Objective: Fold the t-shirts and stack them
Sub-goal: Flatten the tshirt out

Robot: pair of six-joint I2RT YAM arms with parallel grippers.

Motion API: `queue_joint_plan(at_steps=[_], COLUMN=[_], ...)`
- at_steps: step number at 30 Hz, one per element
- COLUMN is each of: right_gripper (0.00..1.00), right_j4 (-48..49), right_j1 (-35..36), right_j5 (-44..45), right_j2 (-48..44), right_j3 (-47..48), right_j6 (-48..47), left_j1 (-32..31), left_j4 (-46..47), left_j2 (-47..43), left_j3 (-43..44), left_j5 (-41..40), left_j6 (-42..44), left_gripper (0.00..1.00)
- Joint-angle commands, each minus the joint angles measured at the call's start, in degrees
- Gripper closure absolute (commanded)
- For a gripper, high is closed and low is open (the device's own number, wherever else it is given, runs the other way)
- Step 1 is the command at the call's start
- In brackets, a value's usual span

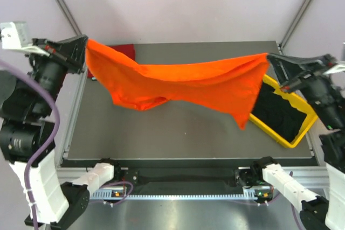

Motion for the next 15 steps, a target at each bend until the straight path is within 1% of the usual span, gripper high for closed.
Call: queue_joint_plan(at_steps=[1,3,6,8,9,10,12,13,14,15], right_gripper=[1.0,1.0,1.0,1.0,1.0,1.0,1.0,1.0,1.0,1.0], right_j4=[-2.7,-3.1,-2.5,-0.3,1.1,4.0,6.9,10.2,11.9,13.7], right_j1=[0.4,0.4,0.4,0.4,0.4,0.4,0.4,0.4,0.5,0.4], right_j5=[-1.6,-1.9,-1.2,-1.3,-1.5,-1.6,-2.3,-2.5,-3.0,-3.6], right_j2=[0.1,0.1,1.1,3.3,4.2,5.3,9.8,11.7,15.6,17.5], right_j3=[6.7,8.1,6.8,5.0,4.1,3.0,3.0,4.0,4.5,5.2], right_j6=[-1.2,-1.1,-1.8,-1.9,-2.0,-1.9,-1.8,-1.8,-1.8,-1.5], left_j1=[-0.2,-0.2,-0.2,-0.2,-0.2,-0.2,-0.2,-0.2,-0.2,-0.2], left_j4=[4.0,4.1,4.8,6.4,8.7,10.5,13.8,17.3,19.2,21.9], left_j2=[-2.4,-3.2,-2.8,-2.3,-1.6,-1.1,1.0,2.1,3.2,5.3], left_j3=[1.1,1.0,0.3,-1.9,-3.1,-5.7,-8.4,-10.4,-11.4,-12.6], left_j5=[5.8,6.1,3.5,2.2,1.6,1.1,0.2,-0.6,-1.6,-1.5], left_j6=[0.2,0.3,2.5,5.1,5.9,8.4,10.8,12.9,14.2,15.6], left_gripper=[1.0,1.0,1.0,1.0,1.0,1.0,1.0,1.0,1.0,1.0])
